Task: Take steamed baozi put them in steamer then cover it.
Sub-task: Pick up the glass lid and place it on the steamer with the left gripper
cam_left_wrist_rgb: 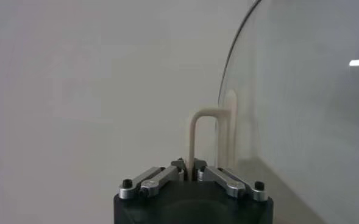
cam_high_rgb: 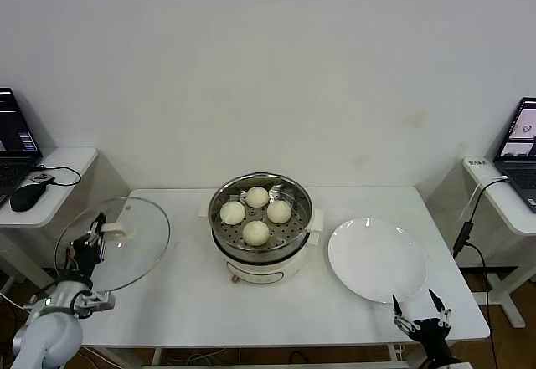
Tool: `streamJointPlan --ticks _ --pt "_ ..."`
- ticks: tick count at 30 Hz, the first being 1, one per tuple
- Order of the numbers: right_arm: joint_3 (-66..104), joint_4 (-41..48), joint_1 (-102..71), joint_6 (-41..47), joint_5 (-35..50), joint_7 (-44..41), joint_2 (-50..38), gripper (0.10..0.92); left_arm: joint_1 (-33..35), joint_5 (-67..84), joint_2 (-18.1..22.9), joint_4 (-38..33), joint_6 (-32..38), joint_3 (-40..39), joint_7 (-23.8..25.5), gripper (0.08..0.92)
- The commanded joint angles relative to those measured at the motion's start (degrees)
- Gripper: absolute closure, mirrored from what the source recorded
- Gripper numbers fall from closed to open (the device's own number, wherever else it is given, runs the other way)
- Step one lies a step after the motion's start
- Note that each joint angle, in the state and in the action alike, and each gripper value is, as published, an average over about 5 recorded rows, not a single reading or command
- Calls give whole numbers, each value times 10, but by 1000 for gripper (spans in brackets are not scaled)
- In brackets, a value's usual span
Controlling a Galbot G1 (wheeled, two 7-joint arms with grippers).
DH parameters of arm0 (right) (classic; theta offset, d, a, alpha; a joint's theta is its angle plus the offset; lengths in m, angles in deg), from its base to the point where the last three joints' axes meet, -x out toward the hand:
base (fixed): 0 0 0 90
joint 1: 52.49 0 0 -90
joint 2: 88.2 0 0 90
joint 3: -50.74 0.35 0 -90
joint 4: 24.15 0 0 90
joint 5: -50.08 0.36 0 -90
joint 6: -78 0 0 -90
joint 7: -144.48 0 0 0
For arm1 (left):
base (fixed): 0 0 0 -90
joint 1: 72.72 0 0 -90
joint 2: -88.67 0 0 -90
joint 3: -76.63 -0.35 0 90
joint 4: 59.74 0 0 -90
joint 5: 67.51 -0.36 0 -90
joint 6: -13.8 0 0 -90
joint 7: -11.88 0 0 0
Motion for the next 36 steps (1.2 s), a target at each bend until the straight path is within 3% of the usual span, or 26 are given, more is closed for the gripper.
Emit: streamJointPlan --ticks 1,8,15,24,36 --pt "-11 3 8 -16 -67 4 12 202 -42 44 -62 -162 -113 -93 90 855" --pt "-20 4 20 -21 -124 19 40 203 -160 49 -64 -142 -181 -237 118 855" --pt "-31 11 33 -23 -181 44 65 203 -276 0 8 -107 -230 -331 154 855" --pt "-39 28 45 -25 -201 54 70 203 -342 -81 84 -69 -287 -402 226 855" --pt "-39 42 52 -30 -215 58 78 202 -378 -151 191 20 -304 -443 255 855"
